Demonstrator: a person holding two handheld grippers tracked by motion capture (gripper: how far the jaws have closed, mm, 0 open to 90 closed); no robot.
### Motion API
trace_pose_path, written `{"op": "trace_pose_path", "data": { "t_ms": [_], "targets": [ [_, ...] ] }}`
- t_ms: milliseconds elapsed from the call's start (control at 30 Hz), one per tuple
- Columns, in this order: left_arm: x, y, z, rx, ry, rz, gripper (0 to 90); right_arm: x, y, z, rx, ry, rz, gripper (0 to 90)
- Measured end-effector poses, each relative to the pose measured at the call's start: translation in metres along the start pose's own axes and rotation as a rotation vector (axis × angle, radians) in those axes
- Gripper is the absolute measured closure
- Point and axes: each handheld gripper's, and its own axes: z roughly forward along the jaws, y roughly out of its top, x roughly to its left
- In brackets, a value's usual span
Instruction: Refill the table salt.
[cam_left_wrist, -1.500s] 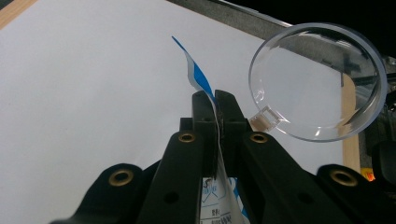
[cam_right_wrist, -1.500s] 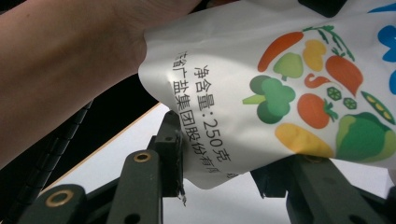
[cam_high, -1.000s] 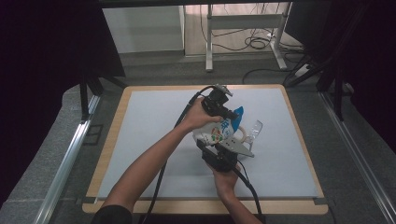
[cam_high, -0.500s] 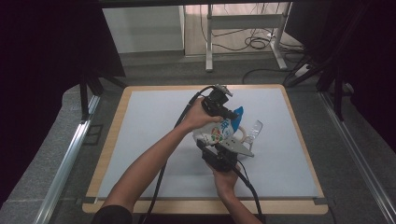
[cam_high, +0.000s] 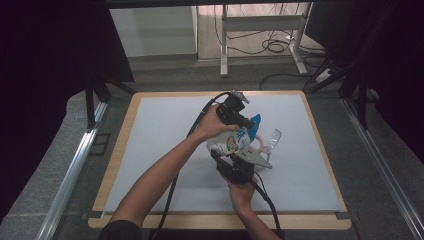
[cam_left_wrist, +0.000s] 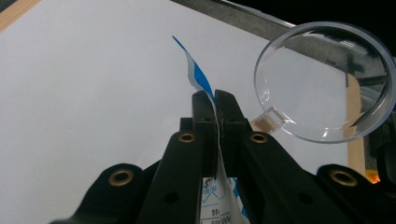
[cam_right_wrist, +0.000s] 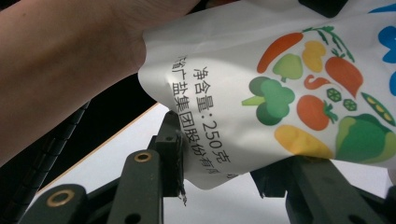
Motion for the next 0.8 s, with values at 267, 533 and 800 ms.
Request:
{"op": "trace_pose_path", "data": {
  "t_ms": [267, 533, 800],
  "targets": [
    [-0.0006, 0.0011, 0.0003, 0.002, 0.002, 0.003, 88.9, -0.0005, 0.0003, -0.0005, -0.002, 0.0, -0.001, 60.7],
    [-0.0006, 0.0017, 0.0008, 0.003, 0.003, 0.002, 89.0, -0.0007, 0.0007, -0.0007, -0.003, -0.001, 0.001, 60.8],
    [-0.0007, 0.0021, 0.0011, 0.005, 0.002, 0.003, 88.9, 0.0, 0.0006, -0.0004, -0.005, -0.007, -0.008, 60.8]
  ]
}}
